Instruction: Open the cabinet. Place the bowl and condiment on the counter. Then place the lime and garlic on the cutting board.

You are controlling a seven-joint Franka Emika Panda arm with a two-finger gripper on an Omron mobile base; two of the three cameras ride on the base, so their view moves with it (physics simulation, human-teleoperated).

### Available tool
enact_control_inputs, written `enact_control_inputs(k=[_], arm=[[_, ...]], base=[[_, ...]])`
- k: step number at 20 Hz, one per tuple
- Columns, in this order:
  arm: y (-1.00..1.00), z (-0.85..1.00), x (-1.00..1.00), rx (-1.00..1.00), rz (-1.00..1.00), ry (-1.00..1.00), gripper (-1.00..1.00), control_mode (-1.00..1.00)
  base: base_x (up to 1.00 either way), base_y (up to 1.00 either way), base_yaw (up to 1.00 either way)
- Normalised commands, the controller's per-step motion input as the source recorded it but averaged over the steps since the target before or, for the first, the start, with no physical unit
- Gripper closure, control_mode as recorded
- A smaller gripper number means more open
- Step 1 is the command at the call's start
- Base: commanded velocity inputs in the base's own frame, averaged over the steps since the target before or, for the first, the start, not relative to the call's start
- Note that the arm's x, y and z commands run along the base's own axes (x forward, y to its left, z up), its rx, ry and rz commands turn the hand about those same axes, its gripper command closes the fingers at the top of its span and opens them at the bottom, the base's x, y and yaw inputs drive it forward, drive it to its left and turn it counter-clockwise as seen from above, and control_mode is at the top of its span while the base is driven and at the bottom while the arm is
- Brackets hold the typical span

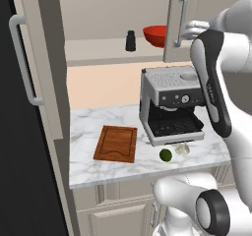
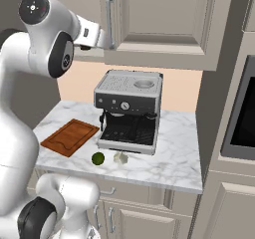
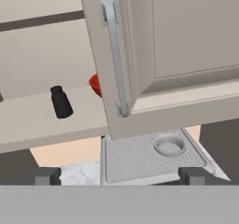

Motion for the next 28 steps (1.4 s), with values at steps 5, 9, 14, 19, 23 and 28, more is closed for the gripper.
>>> enact_control_inputs(k=[5,9,14,19,23,28], arm=[[0.0,-0.14,0.49,0.0,0.0,-0.05,-1.0,-1.0],[-0.2,-0.01,0.46,0.0,0.0,0.01,-1.0,-1.0],[-0.31,0.0,0.38,0.0,0.0,0.01,-1.0,-1.0],[-0.01,0.0,0.5,0.0,0.0,0.0,-1.0,-1.0],[0.0,-0.06,0.55,0.0,0.0,0.0,-1.0,-1.0],[0.0,-0.16,0.58,0.0,0.01,0.0,-1.0,-1.0]], base=[[0.0,0.0,0.0],[0.0,0.0,0.0],[0.0,0.0,0.0],[0.0,0.0,0.0],[0.0,0.0,0.0],[0.0,0.0,0.0]])
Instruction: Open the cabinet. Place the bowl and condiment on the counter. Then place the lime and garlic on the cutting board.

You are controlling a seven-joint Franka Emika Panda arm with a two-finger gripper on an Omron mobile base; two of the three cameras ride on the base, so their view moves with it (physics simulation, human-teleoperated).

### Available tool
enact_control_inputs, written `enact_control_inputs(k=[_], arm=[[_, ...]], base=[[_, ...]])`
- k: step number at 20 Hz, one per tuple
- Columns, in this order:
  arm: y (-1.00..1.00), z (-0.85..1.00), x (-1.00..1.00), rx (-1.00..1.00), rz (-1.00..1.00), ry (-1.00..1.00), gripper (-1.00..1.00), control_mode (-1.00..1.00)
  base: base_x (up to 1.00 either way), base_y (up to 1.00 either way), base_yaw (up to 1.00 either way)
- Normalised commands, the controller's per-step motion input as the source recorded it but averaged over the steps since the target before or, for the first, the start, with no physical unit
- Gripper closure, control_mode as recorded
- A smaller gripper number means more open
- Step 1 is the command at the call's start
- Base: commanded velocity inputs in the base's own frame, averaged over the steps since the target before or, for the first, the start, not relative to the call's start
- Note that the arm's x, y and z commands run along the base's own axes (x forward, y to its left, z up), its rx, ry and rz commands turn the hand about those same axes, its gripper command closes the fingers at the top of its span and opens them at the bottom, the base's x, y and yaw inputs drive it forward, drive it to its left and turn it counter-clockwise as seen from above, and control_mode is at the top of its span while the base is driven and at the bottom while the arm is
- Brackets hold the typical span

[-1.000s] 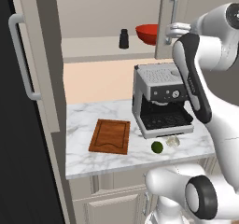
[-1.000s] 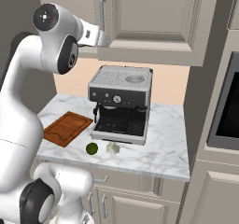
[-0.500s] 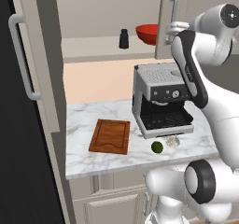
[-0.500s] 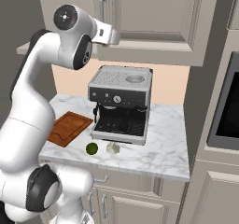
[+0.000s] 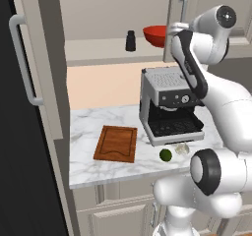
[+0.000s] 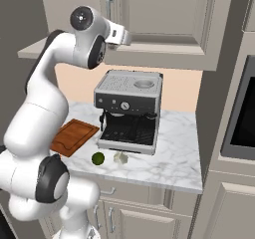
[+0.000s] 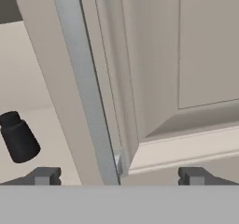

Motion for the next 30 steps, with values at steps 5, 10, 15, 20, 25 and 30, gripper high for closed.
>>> enact_control_inputs(k=[5,10,15,20,25,30], arm=[[0.0,-0.21,0.59,0.0,0.02,0.0,-1.0,-1.0],[0.0,-0.2,0.57,0.0,0.02,0.0,-1.0,-1.0],[0.0,-0.17,0.55,0.0,0.02,0.0,-1.0,-1.0],[-0.03,-0.18,0.45,-0.01,0.0,0.0,1.0,-1.0],[-0.35,-0.03,0.23,0.0,-0.15,0.0,1.0,-1.0],[-0.65,0.0,0.11,0.0,-0.2,0.0,1.0,-1.0]], base=[[0.0,0.0,0.0],[0.0,0.0,0.0],[0.0,0.0,0.0],[0.0,0.0,0.0],[0.0,0.0,0.0],[0.0,0.0,0.0]])
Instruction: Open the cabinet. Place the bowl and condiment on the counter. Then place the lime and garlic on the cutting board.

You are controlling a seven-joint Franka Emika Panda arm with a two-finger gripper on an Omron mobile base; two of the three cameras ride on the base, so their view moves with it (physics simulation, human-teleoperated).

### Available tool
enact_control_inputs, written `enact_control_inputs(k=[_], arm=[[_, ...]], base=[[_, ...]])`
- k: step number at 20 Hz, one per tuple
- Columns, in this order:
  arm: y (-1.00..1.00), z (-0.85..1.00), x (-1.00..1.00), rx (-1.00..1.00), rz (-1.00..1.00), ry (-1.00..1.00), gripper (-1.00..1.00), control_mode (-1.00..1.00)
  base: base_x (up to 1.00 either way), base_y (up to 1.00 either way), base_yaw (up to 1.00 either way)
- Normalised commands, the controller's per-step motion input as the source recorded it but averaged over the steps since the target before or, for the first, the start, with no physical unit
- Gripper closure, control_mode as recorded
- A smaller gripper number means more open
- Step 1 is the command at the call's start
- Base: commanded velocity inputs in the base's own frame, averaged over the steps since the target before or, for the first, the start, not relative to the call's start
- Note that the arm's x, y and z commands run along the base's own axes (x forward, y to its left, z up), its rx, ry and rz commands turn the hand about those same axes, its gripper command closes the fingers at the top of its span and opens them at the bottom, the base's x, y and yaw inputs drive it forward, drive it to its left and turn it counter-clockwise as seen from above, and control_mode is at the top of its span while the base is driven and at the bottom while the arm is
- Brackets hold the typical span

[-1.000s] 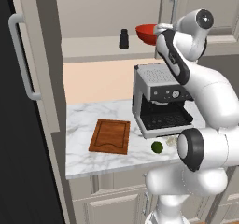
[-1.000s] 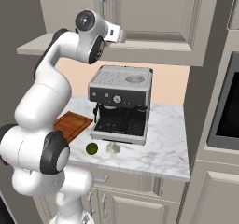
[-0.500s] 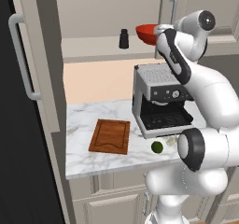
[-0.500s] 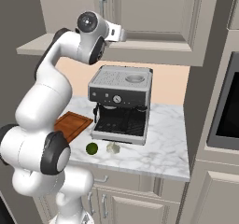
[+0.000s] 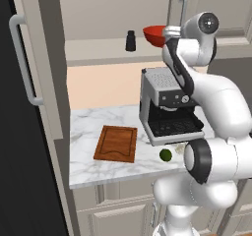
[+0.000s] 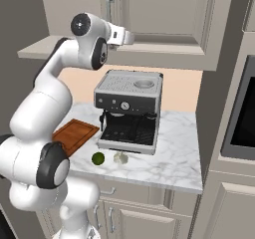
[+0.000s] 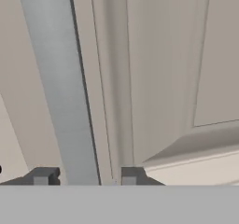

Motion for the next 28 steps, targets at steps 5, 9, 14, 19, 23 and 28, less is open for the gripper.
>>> enact_control_inputs(k=[5,9,14,19,23,28], arm=[[-0.99,-0.06,0.0,0.0,-0.13,0.0,1.0,-1.0],[-1.0,-0.08,0.0,0.0,-0.08,0.0,1.0,-1.0],[-1.0,-0.03,-0.21,0.02,-0.05,0.0,1.0,-1.0],[-1.0,0.0,-0.59,0.12,-0.03,0.0,1.0,-1.0],[-1.0,0.0,-0.67,0.13,-0.01,0.01,1.0,-1.0],[-1.0,0.0,-0.66,0.12,0.0,0.01,1.0,-1.0]], base=[[0.0,0.0,0.0],[0.0,0.0,0.0],[0.0,0.0,0.0],[0.0,0.0,0.0],[0.0,0.0,0.0],[0.0,0.0,0.0]])
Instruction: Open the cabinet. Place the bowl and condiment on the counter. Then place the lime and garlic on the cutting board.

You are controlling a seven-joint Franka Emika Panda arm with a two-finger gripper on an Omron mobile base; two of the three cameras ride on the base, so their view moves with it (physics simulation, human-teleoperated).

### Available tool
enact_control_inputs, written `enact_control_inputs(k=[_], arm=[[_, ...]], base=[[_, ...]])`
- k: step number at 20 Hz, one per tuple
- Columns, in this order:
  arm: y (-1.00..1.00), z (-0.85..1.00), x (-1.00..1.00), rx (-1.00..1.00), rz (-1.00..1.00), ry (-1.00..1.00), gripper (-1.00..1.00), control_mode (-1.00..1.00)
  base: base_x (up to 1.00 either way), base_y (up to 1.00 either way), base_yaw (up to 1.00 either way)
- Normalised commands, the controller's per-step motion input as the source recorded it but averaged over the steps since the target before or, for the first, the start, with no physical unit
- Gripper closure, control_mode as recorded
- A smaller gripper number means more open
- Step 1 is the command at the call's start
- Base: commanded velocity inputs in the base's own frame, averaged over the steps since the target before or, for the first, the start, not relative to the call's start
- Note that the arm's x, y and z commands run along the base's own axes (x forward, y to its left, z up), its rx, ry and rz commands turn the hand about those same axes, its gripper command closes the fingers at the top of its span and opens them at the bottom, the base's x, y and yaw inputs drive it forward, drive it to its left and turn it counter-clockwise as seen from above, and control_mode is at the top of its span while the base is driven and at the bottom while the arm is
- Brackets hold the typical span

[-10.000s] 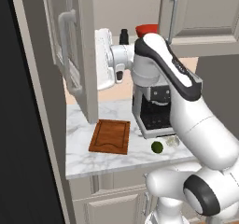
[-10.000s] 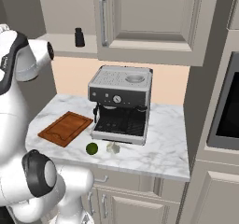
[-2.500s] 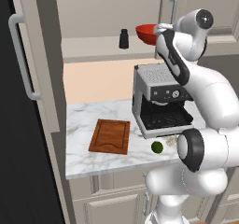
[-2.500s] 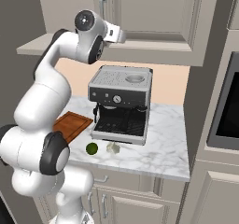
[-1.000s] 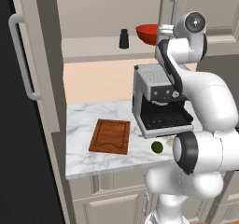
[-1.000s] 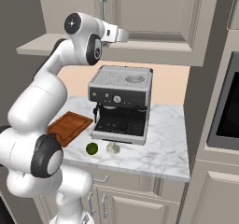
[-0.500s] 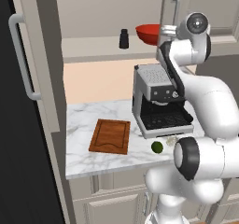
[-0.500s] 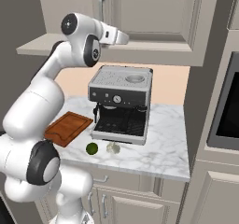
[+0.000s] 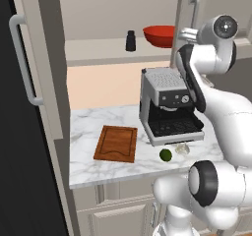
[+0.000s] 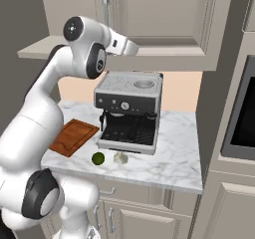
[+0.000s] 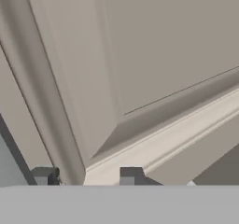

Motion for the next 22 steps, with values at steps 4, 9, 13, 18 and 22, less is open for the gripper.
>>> enact_control_inputs(k=[4,9,13,18,22], arm=[[-1.0,0.0,-0.64,0.11,0.0,0.01,1.0,-1.0],[-1.0,-0.01,-0.63,0.11,0.0,0.0,1.0,-1.0],[-1.0,-0.04,-0.61,0.09,-0.01,0.0,1.0,-1.0],[-1.0,-0.08,-0.6,0.08,-0.01,0.0,1.0,-1.0],[-1.0,-0.11,-0.56,0.07,-0.01,0.0,1.0,-1.0]], base=[[0.0,0.0,0.0],[0.0,0.0,0.0],[0.0,0.0,0.0],[0.0,0.0,0.0],[0.0,0.0,0.0]])
